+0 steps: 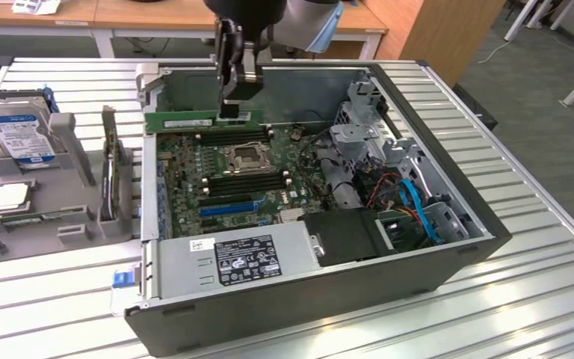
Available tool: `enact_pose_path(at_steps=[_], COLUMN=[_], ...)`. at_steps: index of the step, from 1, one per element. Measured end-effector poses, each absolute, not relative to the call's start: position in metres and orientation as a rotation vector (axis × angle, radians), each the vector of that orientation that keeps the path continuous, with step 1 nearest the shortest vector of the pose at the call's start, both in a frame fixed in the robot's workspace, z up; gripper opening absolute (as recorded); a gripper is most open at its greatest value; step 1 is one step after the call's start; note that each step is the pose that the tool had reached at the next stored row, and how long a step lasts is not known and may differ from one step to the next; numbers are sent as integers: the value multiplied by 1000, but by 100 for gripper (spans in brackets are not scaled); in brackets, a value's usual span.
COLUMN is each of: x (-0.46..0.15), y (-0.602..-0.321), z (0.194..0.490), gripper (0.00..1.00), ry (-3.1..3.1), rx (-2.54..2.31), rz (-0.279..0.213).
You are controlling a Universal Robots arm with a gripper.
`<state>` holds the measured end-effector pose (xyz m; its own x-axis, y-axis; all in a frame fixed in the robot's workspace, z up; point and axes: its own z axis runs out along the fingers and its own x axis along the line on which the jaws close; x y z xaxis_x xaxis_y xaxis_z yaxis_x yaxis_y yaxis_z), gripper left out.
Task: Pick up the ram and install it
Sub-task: 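Pick up the ram and move it above insertion slot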
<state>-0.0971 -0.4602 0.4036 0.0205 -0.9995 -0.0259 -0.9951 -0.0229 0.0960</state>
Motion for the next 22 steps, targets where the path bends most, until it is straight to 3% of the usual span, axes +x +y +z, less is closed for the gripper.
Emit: enact_pose_path(at_steps=[22], x=[-44], y=[-460], z=[404], gripper=[12], ry=[-2157], rx=[2205], rz=[-138])
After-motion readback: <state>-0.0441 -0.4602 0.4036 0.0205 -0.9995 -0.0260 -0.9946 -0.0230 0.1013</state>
